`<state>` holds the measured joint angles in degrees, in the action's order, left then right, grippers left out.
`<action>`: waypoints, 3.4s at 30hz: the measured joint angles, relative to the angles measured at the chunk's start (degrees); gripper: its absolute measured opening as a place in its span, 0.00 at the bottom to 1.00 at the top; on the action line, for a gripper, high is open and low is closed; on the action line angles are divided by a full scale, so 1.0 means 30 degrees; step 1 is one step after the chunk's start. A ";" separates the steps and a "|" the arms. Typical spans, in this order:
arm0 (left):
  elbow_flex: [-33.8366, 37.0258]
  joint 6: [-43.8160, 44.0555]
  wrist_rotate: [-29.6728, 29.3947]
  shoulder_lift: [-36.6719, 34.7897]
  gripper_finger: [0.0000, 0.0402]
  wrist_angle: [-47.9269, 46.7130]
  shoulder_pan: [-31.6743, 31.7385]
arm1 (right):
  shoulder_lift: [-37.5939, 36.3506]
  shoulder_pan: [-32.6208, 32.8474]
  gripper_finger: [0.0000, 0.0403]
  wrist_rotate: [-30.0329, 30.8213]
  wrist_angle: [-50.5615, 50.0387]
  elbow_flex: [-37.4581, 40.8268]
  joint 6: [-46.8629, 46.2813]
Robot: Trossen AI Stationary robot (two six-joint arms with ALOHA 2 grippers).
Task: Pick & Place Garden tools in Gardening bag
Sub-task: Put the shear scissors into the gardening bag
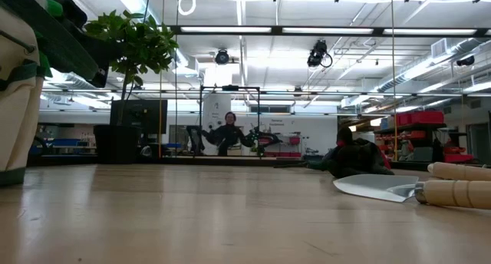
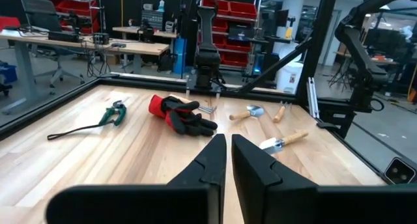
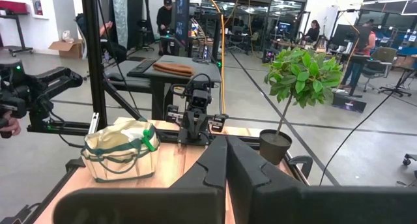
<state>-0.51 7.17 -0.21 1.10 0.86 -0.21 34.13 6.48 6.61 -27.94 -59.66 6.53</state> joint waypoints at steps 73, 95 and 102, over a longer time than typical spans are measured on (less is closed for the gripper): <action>-0.0889 -0.0608 0.0481 0.1493 0.01 -0.0316 -0.0007 | -0.0002 -0.0006 0.03 0.0000 0.0004 0.0000 0.0000; -0.0891 -0.0095 -0.0044 0.1494 0.07 -0.0947 -0.0004 | -0.0002 -0.0002 0.03 0.0000 0.0005 0.0000 0.0003; -0.0896 -0.0011 -0.0058 0.1494 0.09 -0.0947 -0.0006 | -0.0004 -0.0002 0.03 0.0000 0.0004 0.0000 -0.0001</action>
<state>-3.20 7.14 -0.38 5.58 -1.98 -0.23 34.12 6.48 6.61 -27.93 -59.66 6.53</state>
